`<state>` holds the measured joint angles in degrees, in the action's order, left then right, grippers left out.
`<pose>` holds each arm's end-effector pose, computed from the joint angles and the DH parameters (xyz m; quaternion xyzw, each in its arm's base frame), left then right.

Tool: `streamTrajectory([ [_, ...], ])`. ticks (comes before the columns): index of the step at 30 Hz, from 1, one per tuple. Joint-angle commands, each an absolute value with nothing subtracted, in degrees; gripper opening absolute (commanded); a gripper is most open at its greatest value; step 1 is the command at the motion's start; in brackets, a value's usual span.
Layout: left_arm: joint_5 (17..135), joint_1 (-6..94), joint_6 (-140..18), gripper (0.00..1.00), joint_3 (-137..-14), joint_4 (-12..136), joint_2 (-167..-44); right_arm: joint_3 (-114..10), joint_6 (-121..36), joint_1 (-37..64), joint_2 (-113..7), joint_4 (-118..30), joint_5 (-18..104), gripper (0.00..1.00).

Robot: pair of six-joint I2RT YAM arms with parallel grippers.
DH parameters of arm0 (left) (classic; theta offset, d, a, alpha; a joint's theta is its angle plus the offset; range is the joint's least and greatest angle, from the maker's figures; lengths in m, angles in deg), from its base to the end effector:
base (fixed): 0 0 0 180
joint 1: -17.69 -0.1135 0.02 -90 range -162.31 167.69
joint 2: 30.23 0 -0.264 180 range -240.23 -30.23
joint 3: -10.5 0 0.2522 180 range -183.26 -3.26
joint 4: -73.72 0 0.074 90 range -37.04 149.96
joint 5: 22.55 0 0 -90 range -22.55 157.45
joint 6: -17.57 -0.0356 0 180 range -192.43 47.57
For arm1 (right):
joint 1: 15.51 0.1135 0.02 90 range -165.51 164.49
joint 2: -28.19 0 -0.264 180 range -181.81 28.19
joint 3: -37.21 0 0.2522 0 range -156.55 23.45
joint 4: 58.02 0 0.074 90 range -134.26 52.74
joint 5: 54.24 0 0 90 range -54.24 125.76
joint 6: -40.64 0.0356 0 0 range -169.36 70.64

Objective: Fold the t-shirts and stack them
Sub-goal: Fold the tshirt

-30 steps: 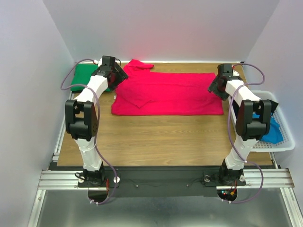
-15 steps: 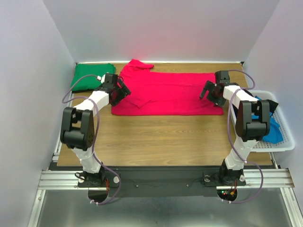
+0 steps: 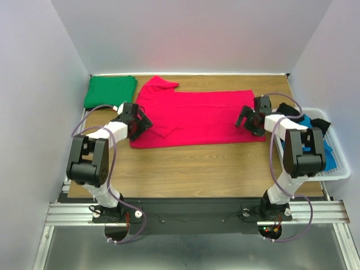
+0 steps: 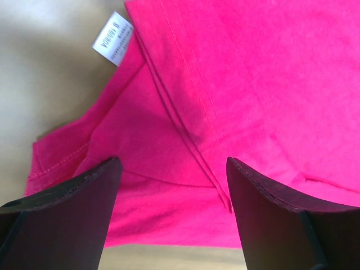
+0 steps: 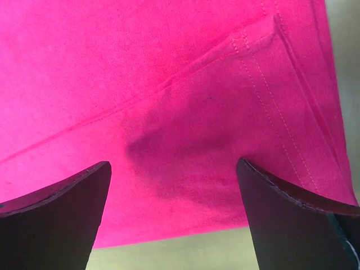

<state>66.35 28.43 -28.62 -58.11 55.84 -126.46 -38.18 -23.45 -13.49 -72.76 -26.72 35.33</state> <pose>0.3429 -0.0644 0.1809 -0.2669 0.8862 -0.1656 0.3406 0.3574 0.0123 0.1721 0.1994 0.9375 0.0653 0.2776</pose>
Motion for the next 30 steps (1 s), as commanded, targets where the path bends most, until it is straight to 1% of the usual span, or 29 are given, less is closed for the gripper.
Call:
streamTrajectory([
  [1,61.5,27.9,-27.0,0.88,-51.1,51.6,-118.4,-29.0,-20.2,-11.1,-66.3,-23.9,36.1,1.00],
  [2,60.7,27.9,-26.3,0.87,-48.7,51.0,-117.2,-25.1,-19.7,-10.7,-64.6,-24.1,36.1,1.00],
  [5,59.8,27.8,-25.6,0.88,-44.8,48.5,-111.5,-19.1,-17.4,-10.3,-58.8,-24.2,36.1,1.00],
  [6,58.6,27.9,-25.3,0.88,-42.3,47.3,-109.7,-17.4,-16.8,-10.2,-53.9,-24.1,36.2,1.00],
  [8,57.7,27.8,-23.8,0.88,-40.1,43.7,-103.9,-12.8,-16.1,-10.1,-49.1,-24.0,36.3,1.00],
  [9,57.6,27.8,-23.5,0.89,-38.1,42.7,-101.7,-11.5,-15.9,-10.1,-43.9,-23.7,36.5,1.00],
  [10,57.8,27.9,-22.3,0.90,-37.5,41.9,-97.7,-9.9,-15.4,-10.1,-42.0,-23.5,36.9,1.00],
  [12,59.5,27.9,-22.0,0.91,-36.1,41.5,-92.5,-9.2,-15.4,-10.1,-38.2,-23.3,38.5,1.00],
  [15,62.3,28.6,-21.3,0.91,-36.0,42.5,-89.7,-9.5,-16.0,-10.1,-37.3,-22.6,39.6,1.00],
  [18,64.3,31.0,-20.6,0.91,-36.9,43.9,-89.8,-9.7,-16.1,-10.1,-37.5,-22.7,39.9,1.00],
  [21,64.4,33.7,-19.7,0.91,-38.3,46.6,-92.8,-10.1,-16.3,-10.1,-38.1,-22.7,39.7,1.00],
  [24,65.1,36.0,-19.6,0.91,-40.3,48.9,-99.8,-10.5,-16.5,-10.1,-38.8,-22.7,39.5,1.00],
  [30,65.4,37.9,-20.0,0.91,-44.8,51.8,-108.1,-10.2,-16.8,-10.1,-39.0,-22.6,38.7,1.00],
])
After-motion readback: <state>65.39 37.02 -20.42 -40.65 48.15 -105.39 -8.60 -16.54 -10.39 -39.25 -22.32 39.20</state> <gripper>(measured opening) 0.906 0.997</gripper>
